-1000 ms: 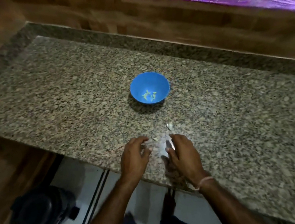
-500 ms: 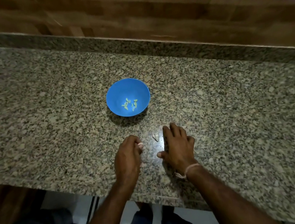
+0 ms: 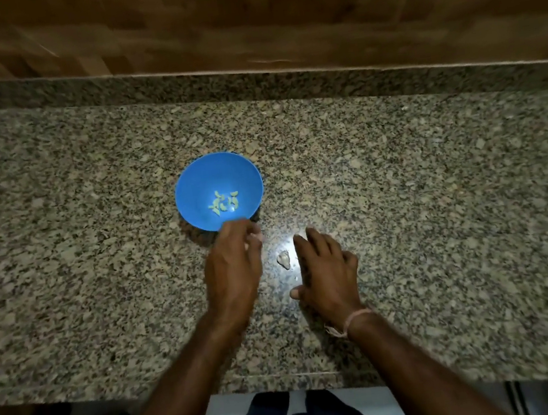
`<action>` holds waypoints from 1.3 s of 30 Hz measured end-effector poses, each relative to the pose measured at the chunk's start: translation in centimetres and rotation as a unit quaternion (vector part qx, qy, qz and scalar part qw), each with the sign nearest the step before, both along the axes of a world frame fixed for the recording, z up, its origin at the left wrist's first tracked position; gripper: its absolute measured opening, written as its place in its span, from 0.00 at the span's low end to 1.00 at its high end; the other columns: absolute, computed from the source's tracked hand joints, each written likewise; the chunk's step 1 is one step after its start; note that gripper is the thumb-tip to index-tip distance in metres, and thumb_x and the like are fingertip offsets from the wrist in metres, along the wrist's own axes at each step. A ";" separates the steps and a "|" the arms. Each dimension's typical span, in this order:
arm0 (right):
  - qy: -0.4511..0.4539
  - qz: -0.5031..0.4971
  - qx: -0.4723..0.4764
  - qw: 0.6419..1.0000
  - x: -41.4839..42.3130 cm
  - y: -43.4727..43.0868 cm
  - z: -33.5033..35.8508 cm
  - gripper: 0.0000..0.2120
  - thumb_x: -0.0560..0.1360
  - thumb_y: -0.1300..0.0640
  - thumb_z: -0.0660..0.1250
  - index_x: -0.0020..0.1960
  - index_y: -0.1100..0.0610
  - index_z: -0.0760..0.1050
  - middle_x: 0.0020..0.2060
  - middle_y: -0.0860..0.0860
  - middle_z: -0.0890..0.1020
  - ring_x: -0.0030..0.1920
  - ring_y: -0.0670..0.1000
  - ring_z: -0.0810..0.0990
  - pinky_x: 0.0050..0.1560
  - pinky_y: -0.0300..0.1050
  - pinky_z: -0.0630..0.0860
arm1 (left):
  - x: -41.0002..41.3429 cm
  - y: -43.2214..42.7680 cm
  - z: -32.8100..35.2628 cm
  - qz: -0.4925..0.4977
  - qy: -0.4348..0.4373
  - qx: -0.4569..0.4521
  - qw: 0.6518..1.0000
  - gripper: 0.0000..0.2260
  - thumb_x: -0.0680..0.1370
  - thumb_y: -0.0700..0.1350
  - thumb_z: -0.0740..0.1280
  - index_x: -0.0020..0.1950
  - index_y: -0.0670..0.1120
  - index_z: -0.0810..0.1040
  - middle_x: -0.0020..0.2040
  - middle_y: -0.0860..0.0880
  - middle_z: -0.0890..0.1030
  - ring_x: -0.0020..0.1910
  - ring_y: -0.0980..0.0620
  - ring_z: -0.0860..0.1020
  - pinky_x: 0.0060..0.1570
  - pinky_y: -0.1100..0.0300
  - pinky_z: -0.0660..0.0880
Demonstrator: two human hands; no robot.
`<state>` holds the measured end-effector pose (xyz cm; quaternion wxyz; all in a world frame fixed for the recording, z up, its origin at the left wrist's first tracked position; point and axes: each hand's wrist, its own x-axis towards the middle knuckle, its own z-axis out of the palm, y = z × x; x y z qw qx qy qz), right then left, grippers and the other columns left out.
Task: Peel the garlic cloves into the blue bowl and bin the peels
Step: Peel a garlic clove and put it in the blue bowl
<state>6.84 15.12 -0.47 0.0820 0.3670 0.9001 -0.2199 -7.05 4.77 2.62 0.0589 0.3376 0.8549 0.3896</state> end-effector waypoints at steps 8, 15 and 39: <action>0.214 -0.089 -0.074 0.970 0.8 -1.2 -2.1 0.18 0.76 0.62 0.72 0.65 0.54 0.79 0.62 0.47 0.74 0.61 0.51 0.74 0.58 0.54 0.78 | 4.6 1.9 -4.8 0.002 -0.127 -0.090 0.988 0.07 0.79 0.39 0.69 0.55 0.49 0.80 0.50 0.50 0.77 0.45 0.52 0.76 0.40 0.60 0.69; 0.293 -0.182 -0.145 0.927 0.5 -1.5 -2.3 0.05 0.77 0.61 0.73 0.51 0.54 0.85 0.45 0.46 0.82 0.47 0.44 0.80 0.46 0.35 0.74 | 5.8 1.8 -5.0 0.088 -0.265 -0.025 0.960 0.09 0.79 0.36 0.69 0.46 0.50 0.82 0.43 0.53 0.84 0.43 0.56 0.82 0.42 0.63 0.77; 0.407 -0.208 -0.438 0.774 4.3 -0.5 1.2 0.10 0.76 0.65 0.75 0.57 0.59 0.84 0.49 0.55 0.88 0.50 0.57 0.86 0.51 0.46 0.83 | 8.4 -0.1 -1.8 0.087 -0.596 0.263 0.754 0.11 0.81 0.32 0.65 0.61 0.41 0.80 0.57 0.38 0.85 0.57 0.43 0.84 0.55 0.56 0.82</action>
